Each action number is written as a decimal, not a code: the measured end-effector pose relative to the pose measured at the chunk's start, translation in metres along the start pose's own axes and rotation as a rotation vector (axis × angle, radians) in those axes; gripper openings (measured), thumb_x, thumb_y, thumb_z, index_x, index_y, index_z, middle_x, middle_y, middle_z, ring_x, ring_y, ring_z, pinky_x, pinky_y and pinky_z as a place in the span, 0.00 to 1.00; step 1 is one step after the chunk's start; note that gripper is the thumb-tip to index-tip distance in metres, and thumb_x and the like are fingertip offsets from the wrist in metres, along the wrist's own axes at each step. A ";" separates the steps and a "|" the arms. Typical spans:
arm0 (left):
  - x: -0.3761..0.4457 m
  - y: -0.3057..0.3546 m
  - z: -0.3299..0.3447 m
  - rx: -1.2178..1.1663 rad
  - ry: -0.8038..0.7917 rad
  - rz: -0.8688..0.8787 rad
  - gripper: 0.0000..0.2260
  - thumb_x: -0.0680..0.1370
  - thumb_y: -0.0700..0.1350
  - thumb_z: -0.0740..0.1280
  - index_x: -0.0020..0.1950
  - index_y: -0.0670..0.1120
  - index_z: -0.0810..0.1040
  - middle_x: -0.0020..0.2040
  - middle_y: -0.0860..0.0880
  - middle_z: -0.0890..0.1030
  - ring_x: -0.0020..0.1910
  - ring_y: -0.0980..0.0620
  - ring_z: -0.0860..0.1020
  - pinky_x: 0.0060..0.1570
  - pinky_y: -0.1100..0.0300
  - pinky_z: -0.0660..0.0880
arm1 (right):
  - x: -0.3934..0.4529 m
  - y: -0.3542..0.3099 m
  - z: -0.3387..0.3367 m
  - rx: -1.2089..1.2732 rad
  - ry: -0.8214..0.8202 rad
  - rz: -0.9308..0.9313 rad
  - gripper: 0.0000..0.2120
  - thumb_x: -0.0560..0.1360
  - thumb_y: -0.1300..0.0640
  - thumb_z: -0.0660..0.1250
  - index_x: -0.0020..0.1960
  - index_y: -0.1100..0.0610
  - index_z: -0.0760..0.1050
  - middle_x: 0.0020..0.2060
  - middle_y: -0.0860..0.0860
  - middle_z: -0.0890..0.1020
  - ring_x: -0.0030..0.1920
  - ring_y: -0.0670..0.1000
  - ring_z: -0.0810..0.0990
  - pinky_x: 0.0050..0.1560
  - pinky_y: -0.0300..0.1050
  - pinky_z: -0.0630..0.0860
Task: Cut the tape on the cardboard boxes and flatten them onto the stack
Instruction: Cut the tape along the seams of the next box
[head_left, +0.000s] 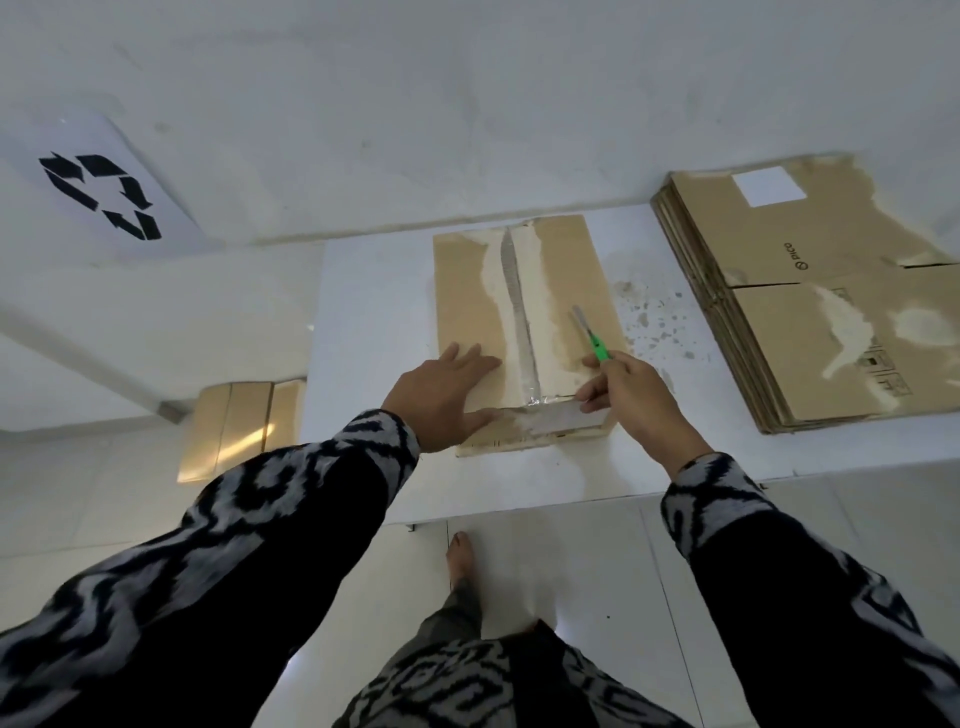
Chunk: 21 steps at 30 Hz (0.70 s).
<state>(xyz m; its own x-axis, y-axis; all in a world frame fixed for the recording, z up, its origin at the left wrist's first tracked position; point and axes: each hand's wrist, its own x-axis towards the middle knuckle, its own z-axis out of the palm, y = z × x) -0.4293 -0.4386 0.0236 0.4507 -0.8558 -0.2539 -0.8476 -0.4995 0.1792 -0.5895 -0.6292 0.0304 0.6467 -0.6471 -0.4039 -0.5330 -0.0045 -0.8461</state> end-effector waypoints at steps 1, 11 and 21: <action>0.000 0.002 0.000 0.025 0.007 0.008 0.29 0.78 0.67 0.56 0.76 0.56 0.59 0.79 0.51 0.59 0.78 0.44 0.58 0.65 0.46 0.69 | -0.002 0.000 -0.001 0.028 -0.013 0.013 0.15 0.82 0.57 0.51 0.53 0.53 0.77 0.36 0.51 0.85 0.38 0.53 0.83 0.44 0.49 0.75; -0.013 0.033 -0.020 0.248 0.029 0.060 0.16 0.86 0.50 0.48 0.69 0.44 0.65 0.75 0.44 0.65 0.71 0.41 0.68 0.56 0.52 0.70 | -0.059 0.027 -0.007 -0.198 -0.109 -0.118 0.14 0.84 0.48 0.52 0.59 0.40 0.77 0.30 0.47 0.71 0.27 0.45 0.65 0.32 0.40 0.63; 0.007 0.022 -0.029 0.070 0.301 0.002 0.10 0.85 0.50 0.51 0.56 0.47 0.68 0.53 0.49 0.77 0.45 0.42 0.75 0.36 0.54 0.66 | -0.064 -0.005 -0.005 -0.715 0.051 -0.324 0.17 0.83 0.46 0.53 0.69 0.37 0.71 0.48 0.46 0.79 0.45 0.49 0.78 0.43 0.45 0.76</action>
<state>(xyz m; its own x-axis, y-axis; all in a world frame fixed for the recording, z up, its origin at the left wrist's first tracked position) -0.4369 -0.4596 0.0531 0.5028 -0.8634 0.0416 -0.8612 -0.4961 0.1106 -0.6311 -0.5913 0.0628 0.8133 -0.5637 -0.1438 -0.5548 -0.6772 -0.4832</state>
